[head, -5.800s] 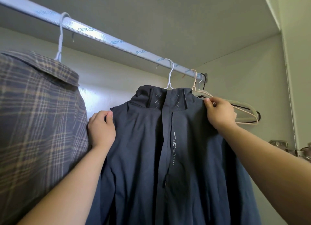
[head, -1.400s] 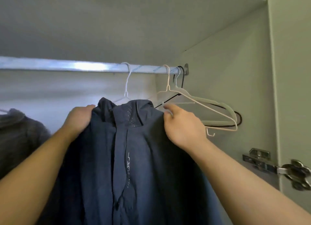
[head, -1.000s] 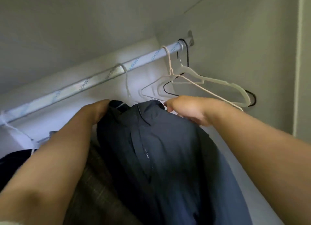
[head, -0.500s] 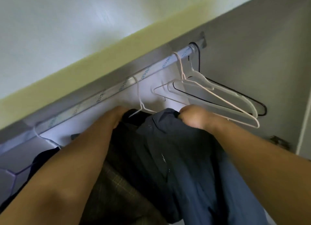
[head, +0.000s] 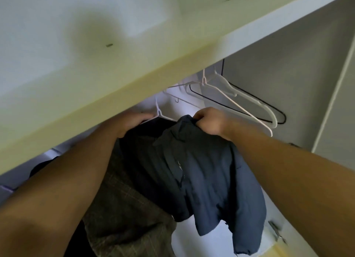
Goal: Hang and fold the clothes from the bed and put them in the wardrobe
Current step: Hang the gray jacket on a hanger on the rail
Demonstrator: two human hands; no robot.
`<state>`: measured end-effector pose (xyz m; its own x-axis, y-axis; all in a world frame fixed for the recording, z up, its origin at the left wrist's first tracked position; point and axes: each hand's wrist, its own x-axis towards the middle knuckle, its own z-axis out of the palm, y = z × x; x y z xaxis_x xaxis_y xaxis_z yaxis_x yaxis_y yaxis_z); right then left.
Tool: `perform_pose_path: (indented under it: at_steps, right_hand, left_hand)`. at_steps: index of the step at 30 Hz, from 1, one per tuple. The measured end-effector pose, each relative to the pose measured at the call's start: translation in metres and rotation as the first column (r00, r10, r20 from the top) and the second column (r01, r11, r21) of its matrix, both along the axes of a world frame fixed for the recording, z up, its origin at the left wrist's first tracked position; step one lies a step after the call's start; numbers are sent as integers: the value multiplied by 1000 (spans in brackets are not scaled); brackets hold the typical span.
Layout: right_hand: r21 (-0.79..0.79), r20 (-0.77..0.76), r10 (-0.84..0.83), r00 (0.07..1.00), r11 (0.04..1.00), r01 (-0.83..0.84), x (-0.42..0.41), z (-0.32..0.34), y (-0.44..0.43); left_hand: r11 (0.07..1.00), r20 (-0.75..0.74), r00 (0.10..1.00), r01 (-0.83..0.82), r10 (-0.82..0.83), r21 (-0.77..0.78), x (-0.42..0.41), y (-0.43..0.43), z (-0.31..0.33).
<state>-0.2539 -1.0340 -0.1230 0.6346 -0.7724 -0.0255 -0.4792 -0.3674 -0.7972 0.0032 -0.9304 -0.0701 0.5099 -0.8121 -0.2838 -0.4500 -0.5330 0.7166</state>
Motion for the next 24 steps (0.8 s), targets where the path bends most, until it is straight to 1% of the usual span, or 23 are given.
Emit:
perform_pose_path:
  at_steps: [2, 5, 7, 8, 10, 13, 15, 17, 19, 21, 24]
  right_hand:
    - [-50, 75, -13, 997, 999, 17, 0, 1, 2]
    - [-118, 173, -59, 983, 990, 81, 0, 1, 9]
    - [-117, 250, -124, 960, 981, 157, -2, 0, 12]
    - [-124, 261, -148, 954, 975, 185, -3, 0, 12]
    - [-160, 240, -158, 958, 967, 200, -1, 0, 14]
    - [-158, 213, -98, 972, 978, 134, 2, 4, 19]
    - [-182, 180, -12, 984, 982, 45, 3, 9, 24]
    - [-241, 99, 49, 994, 970, -24, 5, 16, 29]
    - [-246, 20, 28, 999, 969, -22, 7, 25, 31]
    - [-239, -50, -29, 998, 971, 16, 9, 35, 32]
    - [-351, -118, -74, 990, 936, 28, 12, 45, 35]
  left_hand:
    - [1000, 11, 1000, -10, 10, -6, 3, 3, 2]
    - [992, -42, 998, -42, 37, -121, 9, 11, 1]
    - [981, -82, 995, -68, 54, -184, 10, 19, 0]
    - [979, -88, 994, -74, 58, -192, 9, 22, 0]
    - [979, -88, 993, -89, 74, -182, 7, 26, 1]
    - [982, -107, 986, -140, 127, -127, 4, 30, 6]
    - [986, -40, 987, -157, 154, -65, 5, 33, 8]
    - [992, 20, 992, -122, 122, -12, 6, 35, 10]
    - [995, 33, 994, -100, 100, 17, 3, 37, 14]
    - [994, 40, 993, -108, 107, 31, -1, 38, 16]
    - [989, 37, 989, -144, 145, -19, -7, 38, 18]
